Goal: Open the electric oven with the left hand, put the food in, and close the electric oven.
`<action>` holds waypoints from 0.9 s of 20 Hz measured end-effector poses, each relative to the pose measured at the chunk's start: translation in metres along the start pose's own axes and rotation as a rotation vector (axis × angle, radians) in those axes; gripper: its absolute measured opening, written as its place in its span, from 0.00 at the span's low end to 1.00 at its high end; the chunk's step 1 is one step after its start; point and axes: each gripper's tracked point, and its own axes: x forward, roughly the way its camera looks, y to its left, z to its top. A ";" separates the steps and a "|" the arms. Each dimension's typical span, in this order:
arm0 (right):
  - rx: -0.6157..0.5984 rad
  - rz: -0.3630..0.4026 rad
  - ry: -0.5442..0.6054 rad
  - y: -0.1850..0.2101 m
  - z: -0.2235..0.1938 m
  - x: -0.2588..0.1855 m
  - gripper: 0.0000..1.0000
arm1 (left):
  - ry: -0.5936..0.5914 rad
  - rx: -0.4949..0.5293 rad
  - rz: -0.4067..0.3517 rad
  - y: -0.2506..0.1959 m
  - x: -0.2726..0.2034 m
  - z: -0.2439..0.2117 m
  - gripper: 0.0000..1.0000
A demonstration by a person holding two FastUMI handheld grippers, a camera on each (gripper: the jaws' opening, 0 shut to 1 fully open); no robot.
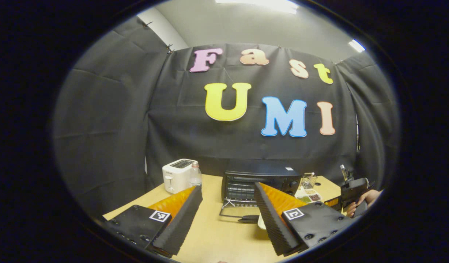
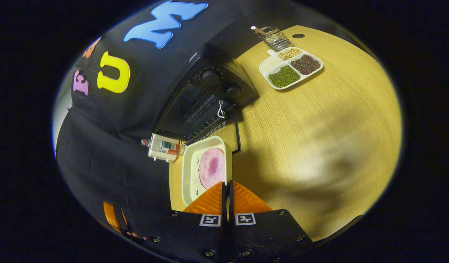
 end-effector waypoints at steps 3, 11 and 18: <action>0.053 -0.005 -0.091 0.017 0.013 0.018 0.01 | -0.005 -0.014 -0.009 0.023 0.015 0.002 1.00; 0.283 0.044 -0.289 0.061 0.030 0.072 0.00 | -0.008 -0.022 -0.036 0.074 0.041 -0.001 1.00; 0.431 0.018 -0.407 0.070 0.049 0.110 0.01 | -0.015 -0.034 -0.007 0.109 0.038 -0.003 0.92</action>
